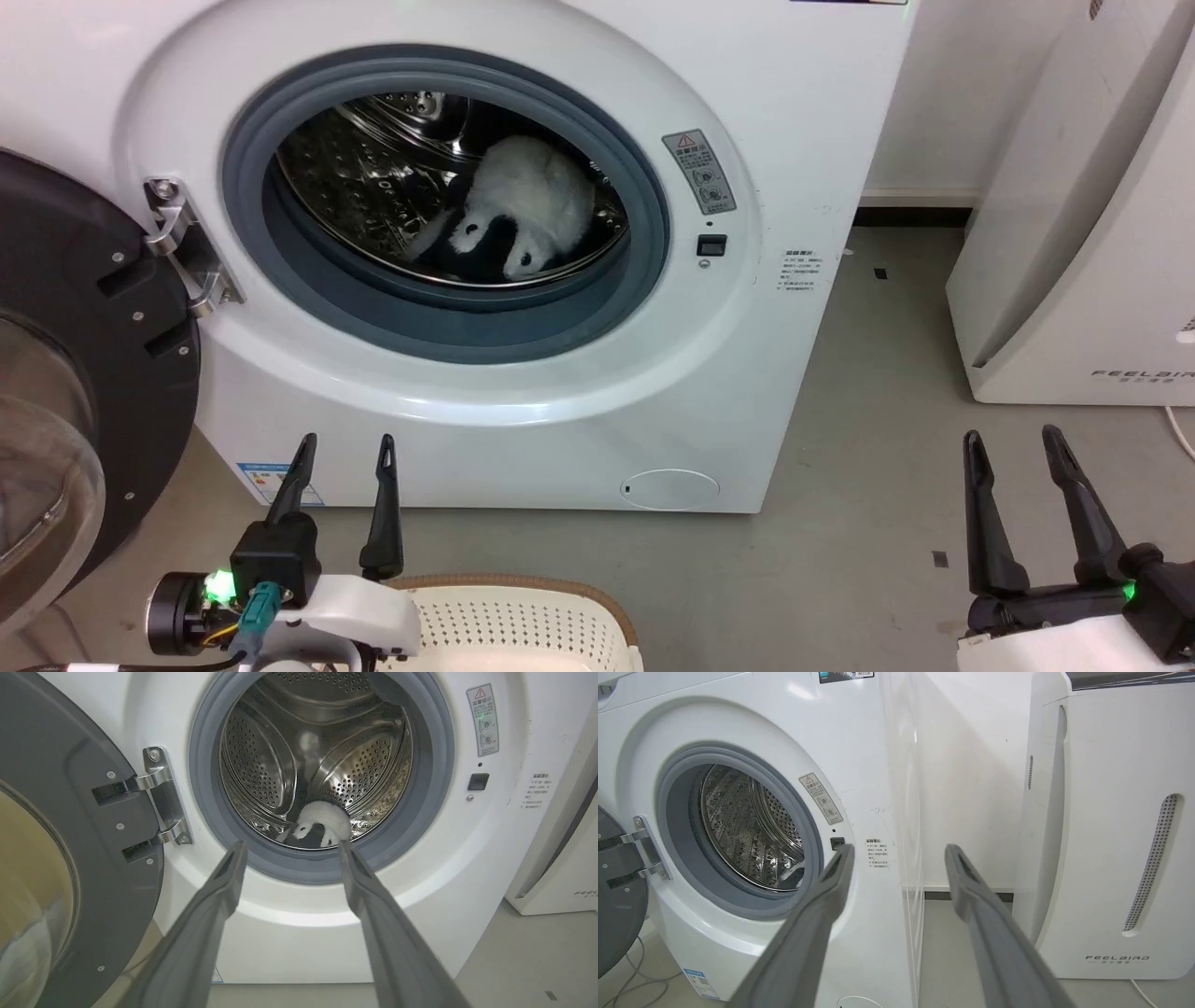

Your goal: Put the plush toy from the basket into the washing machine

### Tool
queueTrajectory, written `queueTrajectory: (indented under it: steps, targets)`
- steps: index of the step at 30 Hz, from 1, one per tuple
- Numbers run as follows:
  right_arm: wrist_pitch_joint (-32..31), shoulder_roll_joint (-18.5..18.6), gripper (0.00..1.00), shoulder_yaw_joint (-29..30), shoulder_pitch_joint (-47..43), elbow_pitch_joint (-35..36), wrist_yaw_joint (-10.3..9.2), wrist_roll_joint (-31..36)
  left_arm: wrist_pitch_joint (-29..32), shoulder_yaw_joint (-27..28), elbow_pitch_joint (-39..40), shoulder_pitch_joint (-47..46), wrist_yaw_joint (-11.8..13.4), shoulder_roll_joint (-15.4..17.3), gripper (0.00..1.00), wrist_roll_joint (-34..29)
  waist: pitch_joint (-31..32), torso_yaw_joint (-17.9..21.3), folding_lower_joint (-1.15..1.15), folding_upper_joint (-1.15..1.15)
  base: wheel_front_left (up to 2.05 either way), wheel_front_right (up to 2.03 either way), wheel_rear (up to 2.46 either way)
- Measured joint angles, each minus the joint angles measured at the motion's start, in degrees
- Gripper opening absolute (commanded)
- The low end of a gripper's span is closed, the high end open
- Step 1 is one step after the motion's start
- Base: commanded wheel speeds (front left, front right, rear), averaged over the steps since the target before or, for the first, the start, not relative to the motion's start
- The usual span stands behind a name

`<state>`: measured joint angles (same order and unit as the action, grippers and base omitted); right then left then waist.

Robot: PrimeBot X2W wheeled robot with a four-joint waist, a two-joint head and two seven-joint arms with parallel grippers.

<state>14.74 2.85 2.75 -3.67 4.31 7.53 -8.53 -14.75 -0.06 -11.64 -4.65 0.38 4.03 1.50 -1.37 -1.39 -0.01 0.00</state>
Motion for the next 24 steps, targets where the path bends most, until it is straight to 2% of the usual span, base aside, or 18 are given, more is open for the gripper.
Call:
queueTrajectory:
  steps: [1,24]
  targets:
    - [-0.01,0.00,0.00,0.01,0.03,0.00,0.01,-0.01,0.07,-0.01,0.00,0.01,0.01,0.01,0.00,-0.03,0.04,-0.07,0.00,0.00,0.00,0.00,0.00]
    - [-2.47,0.00,0.00,-0.34,0.13,-0.51,0.01,1.02,2.55,0.02,1.67,0.03,-0.02,0.01,0.00,0.08,0.29,0.19,0.01,0.00,0.00,0.00,0.00]
